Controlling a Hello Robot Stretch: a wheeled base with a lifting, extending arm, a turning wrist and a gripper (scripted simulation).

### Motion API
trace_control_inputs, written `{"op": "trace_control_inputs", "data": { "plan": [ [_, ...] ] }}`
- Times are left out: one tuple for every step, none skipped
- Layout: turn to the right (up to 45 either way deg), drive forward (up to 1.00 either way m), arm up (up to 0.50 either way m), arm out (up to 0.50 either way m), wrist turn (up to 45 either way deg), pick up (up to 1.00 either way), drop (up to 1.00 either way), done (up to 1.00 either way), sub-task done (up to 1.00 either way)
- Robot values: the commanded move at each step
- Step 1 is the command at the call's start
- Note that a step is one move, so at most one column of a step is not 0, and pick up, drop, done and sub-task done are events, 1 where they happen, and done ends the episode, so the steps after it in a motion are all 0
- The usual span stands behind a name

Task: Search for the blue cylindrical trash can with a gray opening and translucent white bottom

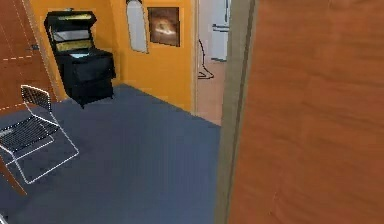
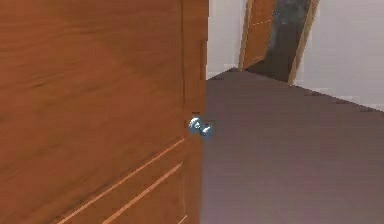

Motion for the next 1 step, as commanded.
{"op": "trace_control_inputs", "data": {
  "plan": [
    [-45.0, 0.0, 0.0, 0.0, 0.0, 0.0, 0.0, 0.0, 0.0]
  ]
}}
